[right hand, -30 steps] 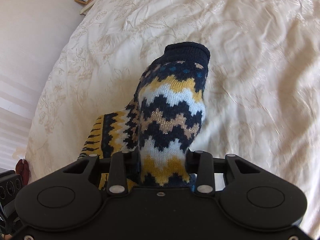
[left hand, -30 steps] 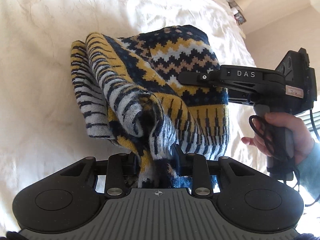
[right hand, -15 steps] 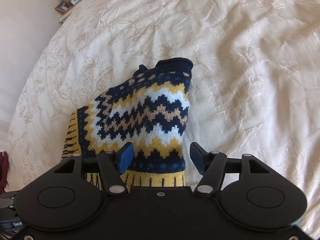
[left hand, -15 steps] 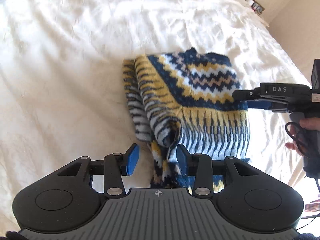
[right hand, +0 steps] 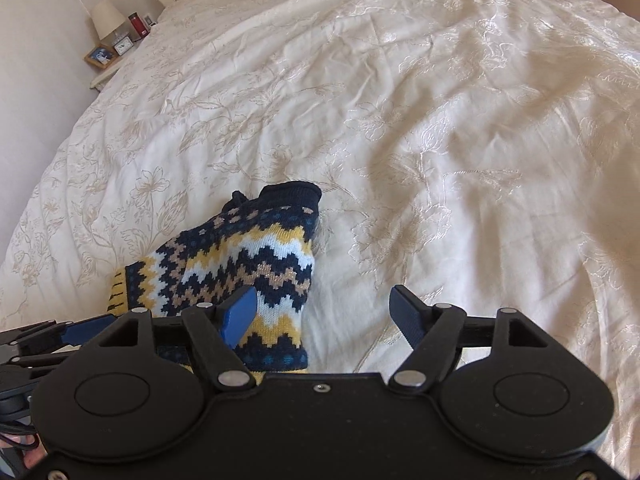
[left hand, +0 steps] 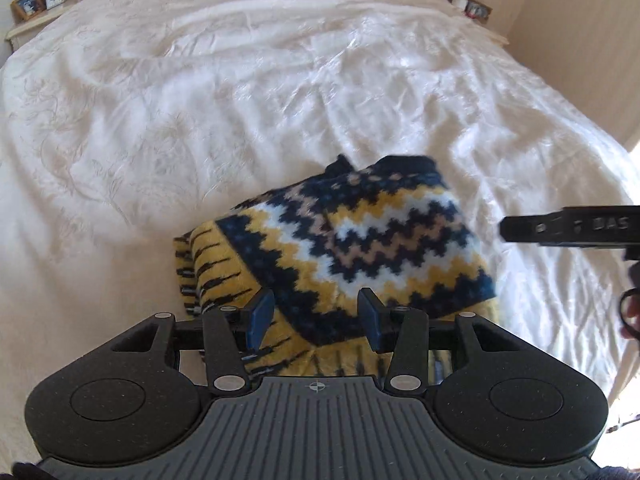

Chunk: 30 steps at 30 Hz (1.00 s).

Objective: Fold small clothes
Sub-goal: 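Open both tools and lift them away from the folded sweater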

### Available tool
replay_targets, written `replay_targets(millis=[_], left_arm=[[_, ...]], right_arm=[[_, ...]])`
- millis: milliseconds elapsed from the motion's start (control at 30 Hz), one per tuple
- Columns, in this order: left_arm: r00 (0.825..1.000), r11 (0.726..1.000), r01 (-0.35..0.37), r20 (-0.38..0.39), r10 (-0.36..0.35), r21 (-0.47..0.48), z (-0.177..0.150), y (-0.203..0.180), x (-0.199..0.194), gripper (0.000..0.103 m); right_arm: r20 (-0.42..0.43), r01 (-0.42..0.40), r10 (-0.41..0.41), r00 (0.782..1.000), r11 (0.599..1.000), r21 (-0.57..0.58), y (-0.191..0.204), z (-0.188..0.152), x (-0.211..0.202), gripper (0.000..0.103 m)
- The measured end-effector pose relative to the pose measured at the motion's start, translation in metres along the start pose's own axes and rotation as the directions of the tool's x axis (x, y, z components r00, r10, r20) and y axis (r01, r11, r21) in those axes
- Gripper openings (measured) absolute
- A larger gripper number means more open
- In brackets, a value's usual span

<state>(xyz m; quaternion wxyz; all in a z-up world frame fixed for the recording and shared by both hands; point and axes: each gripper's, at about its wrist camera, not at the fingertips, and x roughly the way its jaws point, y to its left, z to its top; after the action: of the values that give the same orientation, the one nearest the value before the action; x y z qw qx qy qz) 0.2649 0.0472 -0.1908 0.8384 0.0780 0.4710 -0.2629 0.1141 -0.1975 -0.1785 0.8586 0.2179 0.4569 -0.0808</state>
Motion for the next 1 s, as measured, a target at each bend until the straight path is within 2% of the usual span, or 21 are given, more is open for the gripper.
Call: replay_targets(millis=[67, 167, 367, 467, 567, 633, 733, 867, 933, 967, 1000], left_arm=[[0.996, 0.998, -0.059, -0.067, 0.059, -0.009, -0.01, 0.016, 0.013, 0.047], [0.998, 0.999, -0.027, -0.058, 0.024, -0.044, -0.018, 0.032, 0.015, 0.05], [0.998, 0.999, -0.023, -0.053, 0.021, -0.046, -0.021, 0.034, 0.011, 0.05], [0.999, 0.998, -0.02, -0.046, 0.017, -0.053, -0.023, 0.035, 0.01, 0.05], [0.999, 0.999, -0.011, -0.048, 0.008, -0.053, -0.023, 0.036, 0.01, 0.05], [0.999, 0.999, -0.009, -0.052, 0.006, -0.051, -0.022, 0.035, 0.012, 0.051], [0.999, 0.999, -0.011, -0.053, 0.008, -0.042, -0.022, 0.035, 0.013, 0.052], [0.999, 0.999, -0.01, -0.05, 0.008, -0.038, -0.022, 0.035, 0.014, 0.056], [0.999, 0.999, -0.016, -0.048, 0.014, -0.034, -0.022, 0.035, 0.014, 0.06], [0.998, 0.999, -0.03, -0.049, 0.028, -0.038, -0.023, 0.035, 0.014, 0.07], [0.997, 0.997, -0.056, -0.057, 0.053, -0.052, -0.024, 0.037, 0.015, 0.087]], right_arm=[[0.015, 0.032, -0.032, 0.999, 0.999, -0.018, 0.002, 0.0, 0.001, 0.077], [0.037, 0.056, -0.054, 0.998, 0.997, -0.044, 0.007, 0.003, 0.003, 0.078], [0.051, 0.07, -0.066, 0.997, 0.993, -0.09, 0.028, 0.011, 0.021, 0.08], [0.003, 0.117, -0.117, 0.993, 0.986, -0.119, 0.035, 0.012, 0.048, 0.08], [-0.072, 0.172, -0.183, 0.981, 0.977, -0.127, 0.038, 0.012, 0.083, 0.079], [-0.1, 0.189, -0.201, 0.974, 0.975, -0.116, 0.036, 0.01, 0.101, 0.083], [-0.085, 0.217, -0.227, 0.97, 0.97, -0.109, 0.034, 0.006, 0.11, 0.094], [-0.075, 0.199, -0.203, 0.976, 0.978, -0.058, 0.027, 0.006, 0.098, 0.094], [-0.041, 0.196, -0.198, 0.979, 0.98, -0.044, 0.027, 0.004, 0.081, 0.094], [-0.021, 0.19, -0.191, 0.981, 0.981, -0.038, 0.029, 0.001, 0.071, 0.094], [-0.002, 0.186, -0.187, 0.982, 0.982, -0.034, 0.029, -0.003, 0.061, 0.094]])
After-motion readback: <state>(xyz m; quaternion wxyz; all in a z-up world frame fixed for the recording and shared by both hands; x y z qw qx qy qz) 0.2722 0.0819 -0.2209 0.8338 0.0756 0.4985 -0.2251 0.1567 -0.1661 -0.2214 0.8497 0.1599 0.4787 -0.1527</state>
